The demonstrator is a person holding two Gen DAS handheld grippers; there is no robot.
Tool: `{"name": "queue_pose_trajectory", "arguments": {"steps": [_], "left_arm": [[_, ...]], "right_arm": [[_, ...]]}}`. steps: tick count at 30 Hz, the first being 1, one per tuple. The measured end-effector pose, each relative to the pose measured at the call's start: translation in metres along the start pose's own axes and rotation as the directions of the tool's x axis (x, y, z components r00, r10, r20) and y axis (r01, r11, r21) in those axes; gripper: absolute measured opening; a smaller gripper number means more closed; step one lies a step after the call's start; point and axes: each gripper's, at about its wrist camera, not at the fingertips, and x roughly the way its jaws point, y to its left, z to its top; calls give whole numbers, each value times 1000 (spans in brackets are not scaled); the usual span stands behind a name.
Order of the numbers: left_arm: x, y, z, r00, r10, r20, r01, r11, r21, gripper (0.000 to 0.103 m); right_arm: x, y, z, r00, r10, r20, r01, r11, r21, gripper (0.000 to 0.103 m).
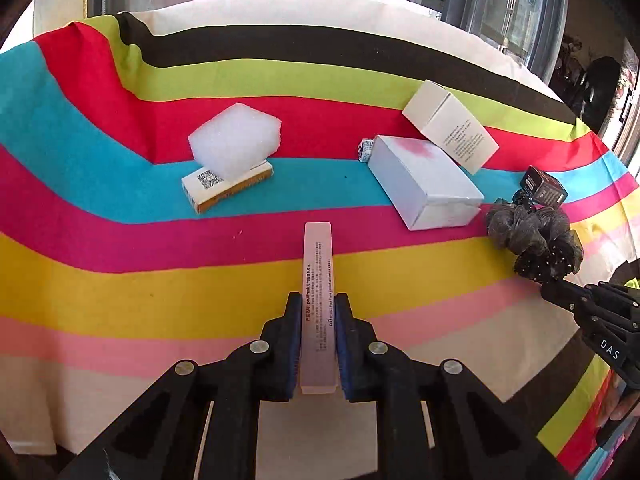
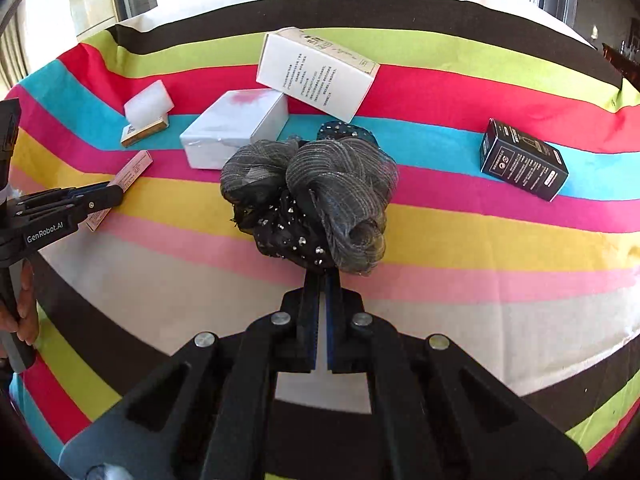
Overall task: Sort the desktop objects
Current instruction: 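Grasp the grey scrunchie with the right tool while the left tool grasps the pink tube box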
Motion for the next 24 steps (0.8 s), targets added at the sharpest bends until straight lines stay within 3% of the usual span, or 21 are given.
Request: {"name": "queue_pose_trajectory", "arguments": {"steps": [7,11,16,18,20,21,22,23,24], "left_arm": [[-50,-19,-53,1000,4,9,-5,996,83,16],[-72,-43,-66,999,20,38,-25,991,135,16],[-81,-67,-86,999,-14,34,8,985,174,16],[-87,-75,-94,999,-30,36,23,982,188,16],[-89,-81,-99,998,-46,33,38,979,199,16],[-90,-83,-102,998,-50,32,43,979,199,16],[-90,-85,-103,998,-53,28,46,978,201,16],[-90,-86,-103,998,-54,25,48,978,204,16],[-89,-87,-103,998,-56,21,51,977,206,16]], "right_arm": [[-47,20,-54,997,58,51,-59,998,8,3],[-75,35,-77,995,46,94,-46,999,2,3],[-107,42,-110,992,35,119,-38,999,18,3],[-112,43,-125,995,31,97,-33,999,18,3],[-106,43,-138,998,53,19,-53,999,-2,6],[-107,42,-141,997,62,39,-61,998,-10,13],[-108,41,-144,997,61,35,-61,998,-8,44],[-110,39,-143,997,71,30,-71,997,4,62],[-111,37,-143,996,80,36,-81,997,21,89]]}}
